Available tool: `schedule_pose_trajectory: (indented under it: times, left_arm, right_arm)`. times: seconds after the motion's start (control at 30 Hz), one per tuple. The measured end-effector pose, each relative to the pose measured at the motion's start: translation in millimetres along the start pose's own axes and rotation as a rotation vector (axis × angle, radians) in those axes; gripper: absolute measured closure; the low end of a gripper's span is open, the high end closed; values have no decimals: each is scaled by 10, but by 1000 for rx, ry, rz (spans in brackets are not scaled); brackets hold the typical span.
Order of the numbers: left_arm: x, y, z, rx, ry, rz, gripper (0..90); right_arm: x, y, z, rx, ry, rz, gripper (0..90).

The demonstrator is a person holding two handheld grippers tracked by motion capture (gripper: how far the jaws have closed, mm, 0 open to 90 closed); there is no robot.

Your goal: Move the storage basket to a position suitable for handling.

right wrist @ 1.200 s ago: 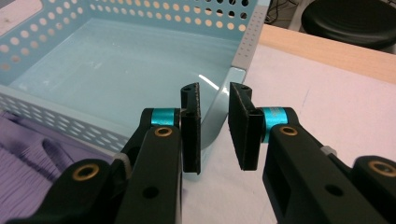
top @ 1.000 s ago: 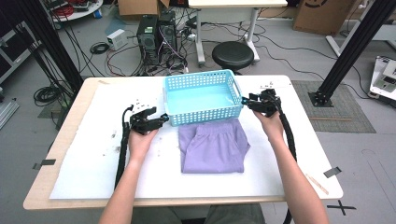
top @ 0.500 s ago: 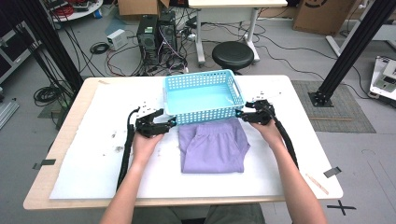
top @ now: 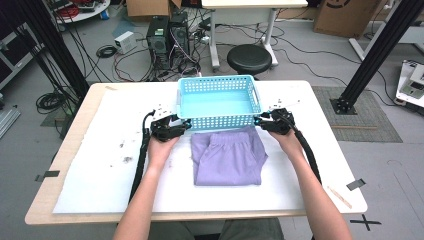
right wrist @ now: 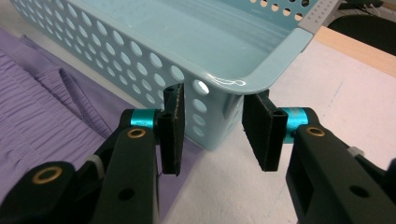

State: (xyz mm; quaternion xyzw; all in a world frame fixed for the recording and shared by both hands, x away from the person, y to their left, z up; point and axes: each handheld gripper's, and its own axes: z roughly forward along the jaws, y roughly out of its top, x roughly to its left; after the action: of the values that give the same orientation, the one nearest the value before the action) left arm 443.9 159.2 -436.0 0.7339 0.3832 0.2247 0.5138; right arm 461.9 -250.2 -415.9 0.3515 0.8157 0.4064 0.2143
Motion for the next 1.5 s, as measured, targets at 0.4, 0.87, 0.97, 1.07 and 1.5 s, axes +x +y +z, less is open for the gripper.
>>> schedule_pose_trajectory:
  times: [0.4, 0.87, 0.97, 1.07, 1.5]
  left_arm:
    - [-67, 94, 148, 30, -2, 23, 460]
    - [-219, 159, -76, -13, 57, 74, 356]
    - [-297, 141, -238, -36, 72, 99, 345]
    - [-386, 92, -385, -44, 68, 108, 331]
    - [-795, -261, -944, 34, -28, 21, 343]
  right_arm:
    - [-42, -75, -100, 7, -36, 20, 608]
    - [11, -166, -372, -31, -86, 143, 315]
    - [126, -187, -522, -65, -87, 143, 315]
    - [251, -220, -647, -90, -90, 126, 316]
    - [712, -570, -992, -99, -73, 187, 283]
